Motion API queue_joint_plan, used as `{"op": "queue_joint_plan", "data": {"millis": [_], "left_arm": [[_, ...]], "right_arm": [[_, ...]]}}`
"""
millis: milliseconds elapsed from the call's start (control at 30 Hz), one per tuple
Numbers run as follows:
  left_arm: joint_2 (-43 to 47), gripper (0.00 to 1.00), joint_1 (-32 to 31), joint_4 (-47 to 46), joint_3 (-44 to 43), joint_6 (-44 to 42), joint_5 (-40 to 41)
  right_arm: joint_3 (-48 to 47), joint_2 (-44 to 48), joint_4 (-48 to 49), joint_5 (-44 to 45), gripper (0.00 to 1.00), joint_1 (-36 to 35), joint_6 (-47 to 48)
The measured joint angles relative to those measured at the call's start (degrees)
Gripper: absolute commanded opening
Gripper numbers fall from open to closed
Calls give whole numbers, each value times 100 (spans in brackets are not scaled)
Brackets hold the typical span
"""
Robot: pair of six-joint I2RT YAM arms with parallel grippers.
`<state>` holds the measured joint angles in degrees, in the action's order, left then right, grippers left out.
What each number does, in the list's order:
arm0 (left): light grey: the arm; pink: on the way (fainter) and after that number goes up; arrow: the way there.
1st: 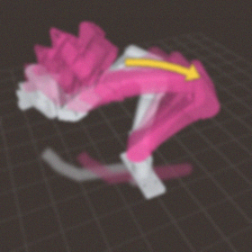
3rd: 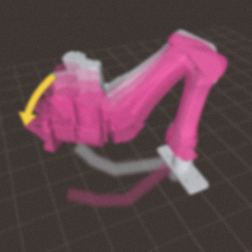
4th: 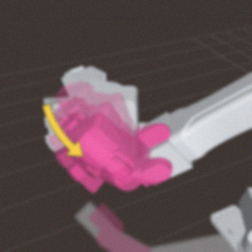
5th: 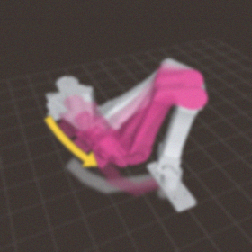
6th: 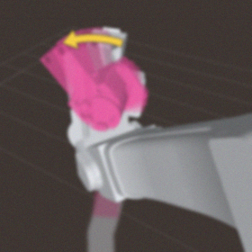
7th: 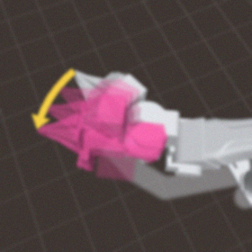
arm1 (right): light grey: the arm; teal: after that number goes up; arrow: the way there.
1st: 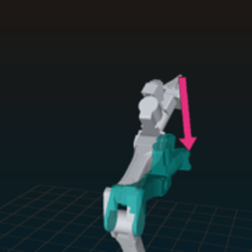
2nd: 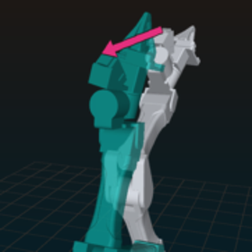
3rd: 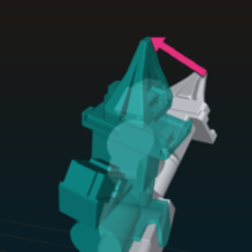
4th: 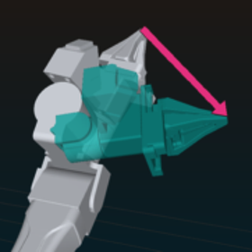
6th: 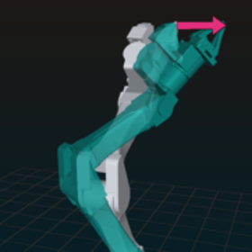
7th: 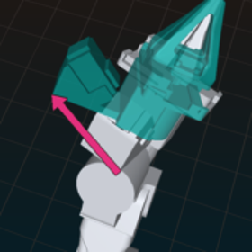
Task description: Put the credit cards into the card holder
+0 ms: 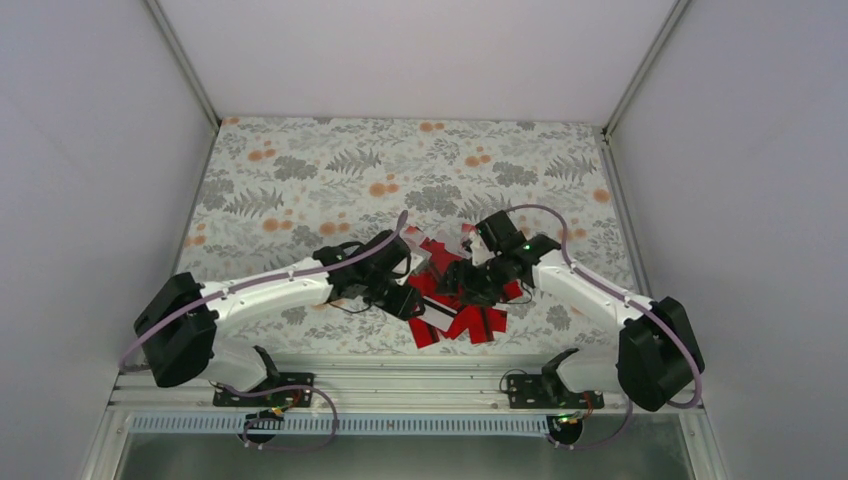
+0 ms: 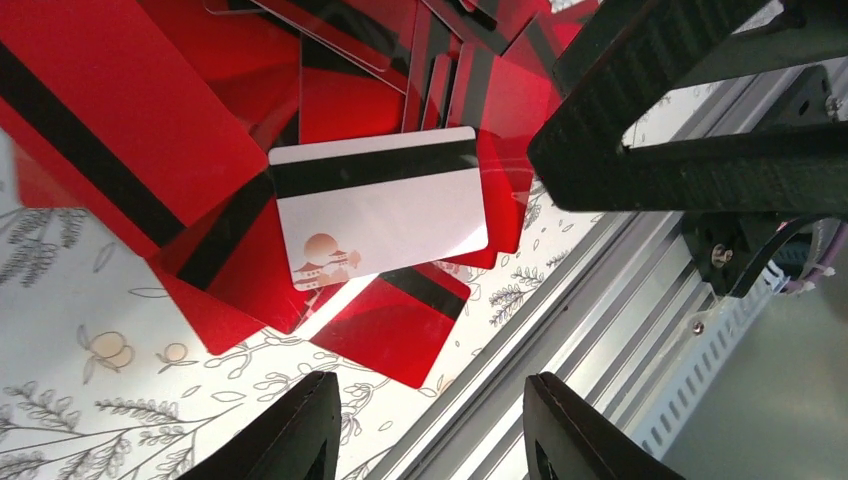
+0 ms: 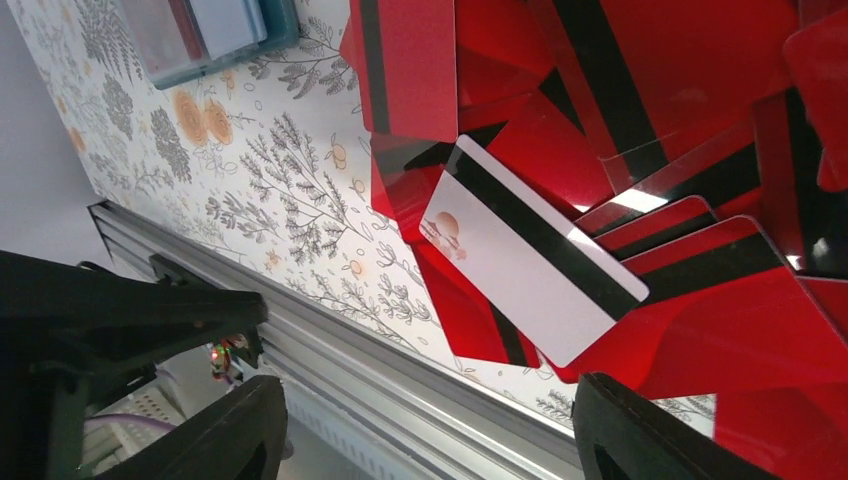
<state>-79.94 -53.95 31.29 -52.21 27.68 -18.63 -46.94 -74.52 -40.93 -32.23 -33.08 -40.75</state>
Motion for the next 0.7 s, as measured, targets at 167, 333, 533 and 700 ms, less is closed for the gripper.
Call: {"op": "queue_joint_plan", "data": {"millis": [167,333,533,700], "left_arm": [[-365,50,-127,-131,-13,-72,-4],[-1036,55,-129,-125,-299,-258,109],[-1432,57,-116,-190,-479,-448,186],[-1620,57,-72,-297,-544,-522,184]], "right_arm": [[299,-11,387,-334,77,0,-330],[807,-42,815,-656,77,-11,-787],[1349,68,1023,-704,78,-55,-1226],[1714,293,1475,-807,75,-81,-1521]]}}
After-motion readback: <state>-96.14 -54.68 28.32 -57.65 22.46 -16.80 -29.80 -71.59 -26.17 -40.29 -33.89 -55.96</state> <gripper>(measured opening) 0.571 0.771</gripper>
